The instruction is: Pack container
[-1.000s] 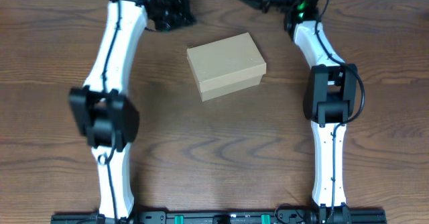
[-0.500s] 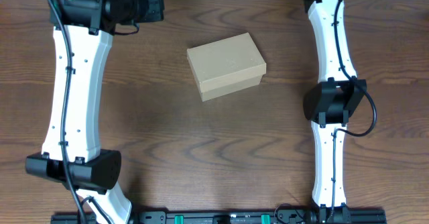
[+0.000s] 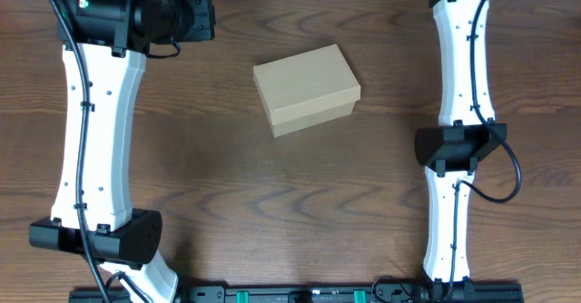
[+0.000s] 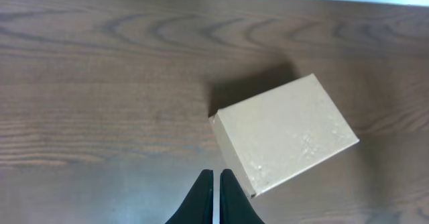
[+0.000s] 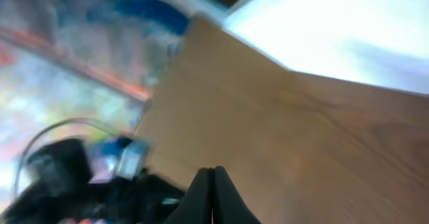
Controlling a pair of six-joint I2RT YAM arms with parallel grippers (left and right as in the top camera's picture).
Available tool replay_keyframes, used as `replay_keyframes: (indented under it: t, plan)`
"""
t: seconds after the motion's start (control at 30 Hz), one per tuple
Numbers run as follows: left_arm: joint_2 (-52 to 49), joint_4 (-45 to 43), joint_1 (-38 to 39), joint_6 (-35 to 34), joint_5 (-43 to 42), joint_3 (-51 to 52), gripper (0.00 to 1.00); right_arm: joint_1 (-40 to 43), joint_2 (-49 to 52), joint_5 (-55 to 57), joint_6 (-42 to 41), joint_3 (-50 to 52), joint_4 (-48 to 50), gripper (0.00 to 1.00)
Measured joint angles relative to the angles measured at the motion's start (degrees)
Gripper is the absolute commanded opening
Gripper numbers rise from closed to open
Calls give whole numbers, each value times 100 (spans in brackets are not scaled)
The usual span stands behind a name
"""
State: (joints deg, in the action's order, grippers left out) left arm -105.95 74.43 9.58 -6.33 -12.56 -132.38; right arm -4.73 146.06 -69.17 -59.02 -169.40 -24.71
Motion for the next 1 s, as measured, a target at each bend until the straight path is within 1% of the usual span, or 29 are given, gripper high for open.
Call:
replay_keyframes:
  t: [0.07,0.1,0.17,0.23,0.3,0.43,0.53,0.63,0.8,1.0]
  plan:
    - [0,83,0,35,9,2,6,-13,-131,485,898,9,-1196,3]
    - [0,140,0,44,17,0,5,-33,-240,868,1478,9,-1934,3]
    - [0,262,0,63,66,2,6,-79,-420,1478,2267,17,-2874,3]
    - [0,424,2,66,122,2,6,-170,-667,2146,2999,17,-3707,2]
    - [0,553,20,66,170,0,5,-299,-894,2734,3552,11,-4343,1]
    - [0,654,205,66,400,2,6,-699,-1259,3794,4354,-31,-5451,1]
    - [0,634,483,68,555,20,6,-938,-1281,4269,4660,-39,-5995,1]
    - [52,492,796,79,695,282,6,-1102,-1172,4695,4874,-24,-6507,1]
    - [107,-81,1086,79,697,1250,6,-1115,-955,5143,5053,151,-7001,1]
    - [105,-739,1095,57,697,2518,6,-1113,-772,5622,5101,321,-7230,1]
